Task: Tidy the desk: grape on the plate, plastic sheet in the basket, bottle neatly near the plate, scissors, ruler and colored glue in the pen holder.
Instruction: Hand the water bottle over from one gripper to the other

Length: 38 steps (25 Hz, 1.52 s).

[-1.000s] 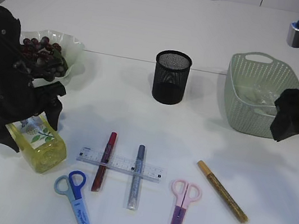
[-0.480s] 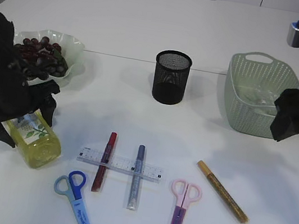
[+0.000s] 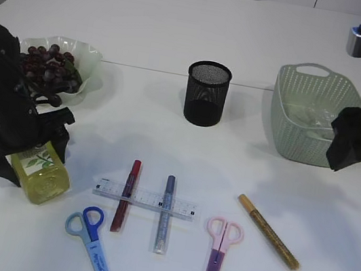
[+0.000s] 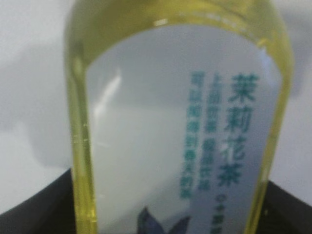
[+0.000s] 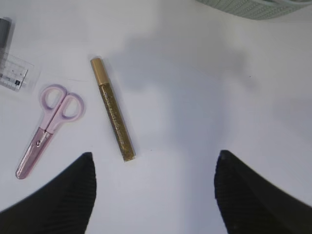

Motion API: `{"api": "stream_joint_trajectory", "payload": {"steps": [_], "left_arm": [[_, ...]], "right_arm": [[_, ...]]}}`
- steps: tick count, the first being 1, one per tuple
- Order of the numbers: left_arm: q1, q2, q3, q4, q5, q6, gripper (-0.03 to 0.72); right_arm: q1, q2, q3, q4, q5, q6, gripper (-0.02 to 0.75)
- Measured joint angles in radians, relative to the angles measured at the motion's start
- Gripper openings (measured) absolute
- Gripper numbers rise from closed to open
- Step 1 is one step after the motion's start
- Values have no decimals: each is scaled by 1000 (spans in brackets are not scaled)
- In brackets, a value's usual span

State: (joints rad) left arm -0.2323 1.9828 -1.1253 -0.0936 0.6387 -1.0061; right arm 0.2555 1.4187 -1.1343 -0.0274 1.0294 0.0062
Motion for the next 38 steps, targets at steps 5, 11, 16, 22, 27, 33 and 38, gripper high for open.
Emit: {"api": "stream_joint_trajectory", "payload": {"steps": [5, 11, 16, 22, 27, 33, 38], "left_arm": [[0, 0, -2, -6, 6, 1, 500], [0, 0, -8, 17, 18, 1, 449], [0, 0, -8, 41, 39, 4, 449], [0, -13, -8, 99, 146, 33, 449], [0, -52, 1, 147, 207, 118, 449], [0, -125, 1, 148, 250, 253, 449], [0, -187, 6, 167, 309, 344, 448]], "right_arm": [[0, 0, 0, 0, 0, 0, 584], [0, 0, 0, 0, 0, 0, 583], [0, 0, 0, 0, 0, 0, 583], [0, 0, 0, 0, 0, 0, 583], [0, 0, 0, 0, 0, 0, 583], [0, 0, 0, 0, -2, 0, 583], [0, 0, 0, 0, -2, 0, 583]]}}
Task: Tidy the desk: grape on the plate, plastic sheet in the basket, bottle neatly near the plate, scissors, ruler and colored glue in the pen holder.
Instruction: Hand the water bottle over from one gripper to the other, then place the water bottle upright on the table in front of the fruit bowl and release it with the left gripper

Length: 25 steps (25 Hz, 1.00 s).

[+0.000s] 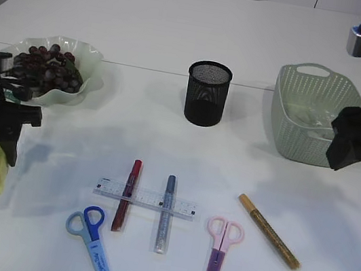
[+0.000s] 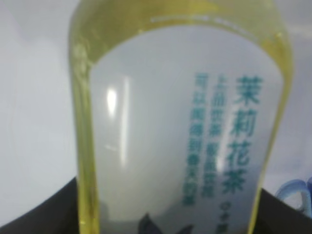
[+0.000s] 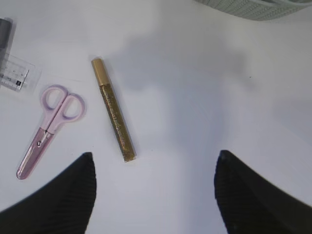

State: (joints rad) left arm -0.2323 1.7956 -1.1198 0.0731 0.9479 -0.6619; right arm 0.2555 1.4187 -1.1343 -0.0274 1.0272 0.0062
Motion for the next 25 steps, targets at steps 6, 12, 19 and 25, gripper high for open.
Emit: {"api": "stream_joint_trajectory", "payload": {"steps": [6, 12, 19, 25], "left_arm": [[0, -128, 87, 71, 4, 81, 448], [0, -273, 171, 73, -50, 206, 447], [0, -373, 178, 50, -76, 361, 447], [0, -460, 298, 50, -324, 406, 447]], "right_arm": [[0, 0, 0, 0, 0, 0, 583], [0, 0, 0, 0, 0, 0, 583], [0, 0, 0, 0, 0, 0, 583], [0, 0, 0, 2, 0, 0, 583]]}}
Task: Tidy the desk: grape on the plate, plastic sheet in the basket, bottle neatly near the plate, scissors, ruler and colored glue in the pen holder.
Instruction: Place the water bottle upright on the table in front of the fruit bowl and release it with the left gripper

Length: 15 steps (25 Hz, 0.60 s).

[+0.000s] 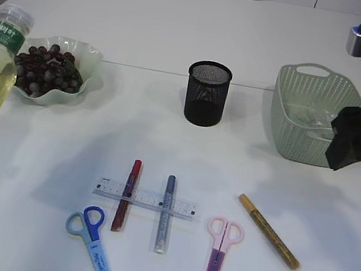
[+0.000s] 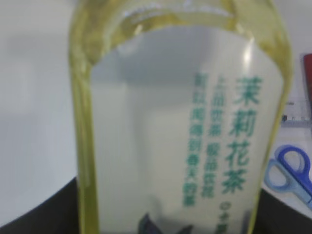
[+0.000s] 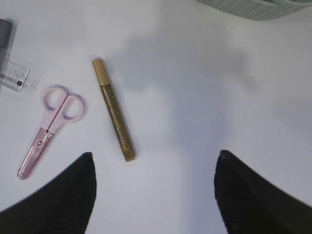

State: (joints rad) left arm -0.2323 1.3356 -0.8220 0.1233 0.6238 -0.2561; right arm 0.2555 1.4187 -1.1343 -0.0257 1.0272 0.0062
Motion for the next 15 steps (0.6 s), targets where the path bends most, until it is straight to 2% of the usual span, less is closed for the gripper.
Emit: {"api": "stream_joint_trajectory", "payload": {"steps": [8, 11, 15], "left_arm": [[0, -30, 250, 24, -584, 2, 447], [0, -16, 312, 84, -805, 2, 447], [0, 56, 335, 198, -1044, 4, 447]], "right_arm": [[0, 0, 0, 2, 0, 0, 583], [0, 0, 0, 2, 0, -6, 583], [0, 0, 0, 2, 0, -6, 583]]}}
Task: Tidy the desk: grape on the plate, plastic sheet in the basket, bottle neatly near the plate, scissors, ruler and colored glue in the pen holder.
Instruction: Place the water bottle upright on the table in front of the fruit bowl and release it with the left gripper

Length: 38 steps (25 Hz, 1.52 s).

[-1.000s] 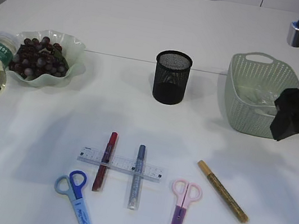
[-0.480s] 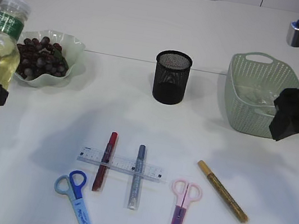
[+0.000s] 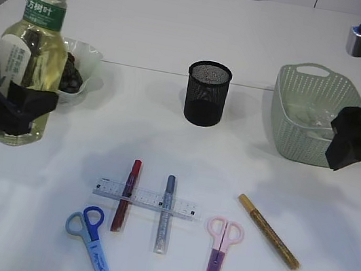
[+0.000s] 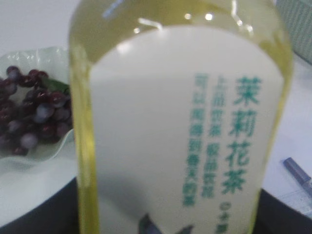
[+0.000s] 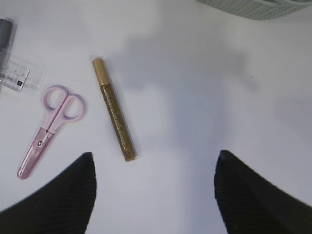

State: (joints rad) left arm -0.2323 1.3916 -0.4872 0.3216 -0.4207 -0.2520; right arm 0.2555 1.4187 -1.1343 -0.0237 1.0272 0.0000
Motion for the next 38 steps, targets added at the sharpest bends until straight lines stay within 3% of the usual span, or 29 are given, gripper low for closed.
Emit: {"api": "stream_joint_trajectory", "payload": {"steps": [14, 23, 38], "left_arm": [[0, 150, 2, 32, -526, 2, 447], [0, 327, 0, -158, -646, 26, 447], [4, 610, -132, -220, -645, 129, 447]], "right_arm": [[0, 0, 0, -2, 0, 0, 583], [0, 0, 0, -4, -2, 0, 583], [0, 0, 0, -7, -2, 0, 583]]}}
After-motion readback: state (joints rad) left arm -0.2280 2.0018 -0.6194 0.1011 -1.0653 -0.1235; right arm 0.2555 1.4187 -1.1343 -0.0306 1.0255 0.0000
